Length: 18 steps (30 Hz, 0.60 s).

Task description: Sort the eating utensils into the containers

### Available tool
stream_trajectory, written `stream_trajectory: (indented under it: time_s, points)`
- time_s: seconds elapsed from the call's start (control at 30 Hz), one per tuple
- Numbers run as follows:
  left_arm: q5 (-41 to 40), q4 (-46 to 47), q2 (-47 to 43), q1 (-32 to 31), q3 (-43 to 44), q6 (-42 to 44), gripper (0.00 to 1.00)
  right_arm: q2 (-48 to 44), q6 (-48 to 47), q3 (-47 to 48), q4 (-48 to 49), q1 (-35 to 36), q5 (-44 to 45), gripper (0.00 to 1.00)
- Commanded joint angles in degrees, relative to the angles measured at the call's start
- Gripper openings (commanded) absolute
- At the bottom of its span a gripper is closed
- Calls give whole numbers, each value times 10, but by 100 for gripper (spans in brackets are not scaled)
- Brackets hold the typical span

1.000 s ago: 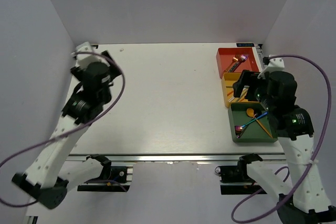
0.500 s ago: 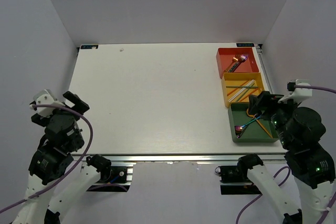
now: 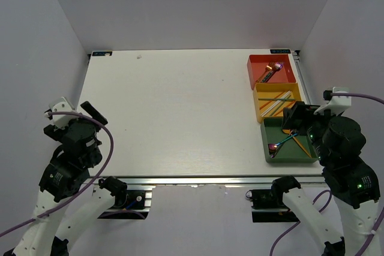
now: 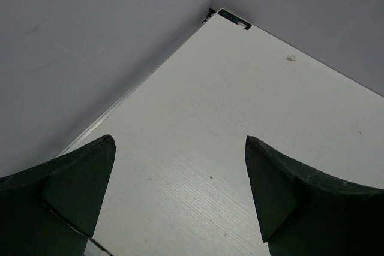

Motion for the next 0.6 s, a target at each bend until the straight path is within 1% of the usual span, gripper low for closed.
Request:
stream_trajectory:
  time_s: [0.0,0.17,0.57]
  points:
    - [2,-8,7,-1,23,-1,98,-6,3,5,2,4,14,89]
    - [2,-19,1,-1,38,3,98,-15,5,2,-2,4,10,89]
    - [15,-8,6,-1,34,14,98,-8,5,-7,2,4,14,89]
